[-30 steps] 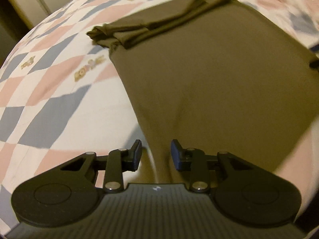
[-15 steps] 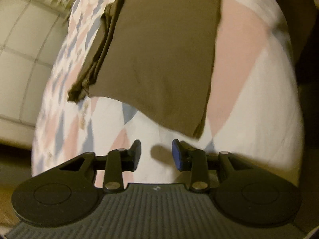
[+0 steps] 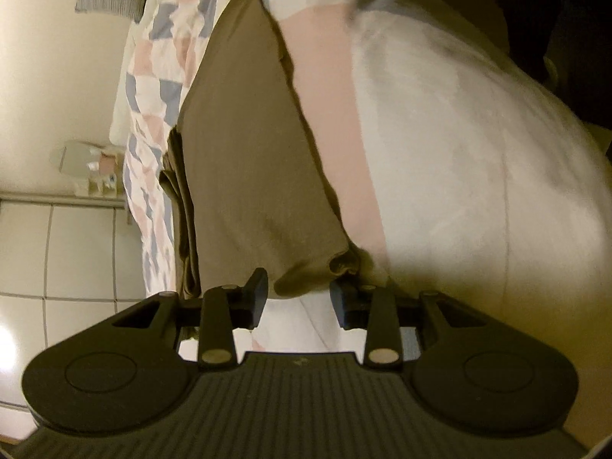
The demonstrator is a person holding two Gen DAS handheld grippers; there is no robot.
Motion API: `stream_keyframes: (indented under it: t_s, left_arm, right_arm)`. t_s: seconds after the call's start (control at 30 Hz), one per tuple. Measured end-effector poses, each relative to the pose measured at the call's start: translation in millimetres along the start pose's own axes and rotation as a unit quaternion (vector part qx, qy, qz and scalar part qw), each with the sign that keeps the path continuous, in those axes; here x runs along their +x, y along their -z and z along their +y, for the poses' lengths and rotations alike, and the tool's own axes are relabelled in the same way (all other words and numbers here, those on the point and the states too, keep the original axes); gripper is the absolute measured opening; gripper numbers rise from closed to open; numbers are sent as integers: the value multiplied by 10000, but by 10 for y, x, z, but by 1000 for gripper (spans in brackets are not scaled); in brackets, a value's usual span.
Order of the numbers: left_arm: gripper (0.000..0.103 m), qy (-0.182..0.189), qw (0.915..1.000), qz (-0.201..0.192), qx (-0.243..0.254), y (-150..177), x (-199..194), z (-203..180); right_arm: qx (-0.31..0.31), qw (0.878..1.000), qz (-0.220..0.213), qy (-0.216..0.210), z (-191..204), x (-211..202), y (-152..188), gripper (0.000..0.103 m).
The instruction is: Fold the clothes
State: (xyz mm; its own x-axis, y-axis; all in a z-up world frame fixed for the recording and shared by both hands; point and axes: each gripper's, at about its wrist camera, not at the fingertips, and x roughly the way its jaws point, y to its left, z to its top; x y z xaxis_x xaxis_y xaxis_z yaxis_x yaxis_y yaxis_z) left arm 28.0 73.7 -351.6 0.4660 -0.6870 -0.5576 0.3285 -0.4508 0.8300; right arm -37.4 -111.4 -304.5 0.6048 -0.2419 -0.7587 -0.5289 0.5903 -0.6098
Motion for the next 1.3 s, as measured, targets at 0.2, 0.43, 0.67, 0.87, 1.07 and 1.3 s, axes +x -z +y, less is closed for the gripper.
stream_keyframes:
  t_s: [0.2, 0.43, 0.67, 0.87, 1.07, 1.3]
  left_arm:
    - [30, 21, 9995, -180, 270, 62, 36, -69]
    - [4, 360, 9957, -391, 756, 108, 36, -107]
    - [4, 777, 9955, -147, -516, 43, 33, 623]
    - [5, 606, 9462, 911, -3046, 268, 634, 1784]
    - [4, 316, 8406, 1730, -5123, 827, 1532, 2599]
    - [4, 29, 7694, 1841, -6117, 1294, 2049, 3079]
  right_arm:
    - [-988, 9943, -404, 36, 76, -28, 118, 72]
    - [-2283, 9684, -997, 104, 147, 28, 160, 57]
    - [-1421, 9810, -672, -1137, -374, 3, -84, 0]
    - [452, 9862, -577, -1483, -1476, 270, -319, 0]
    - [2494, 9581, -588, -1279, -2825, 886, -452, 0]
    - [3069, 9414, -644, -1241, -3541, 1640, -426, 0]
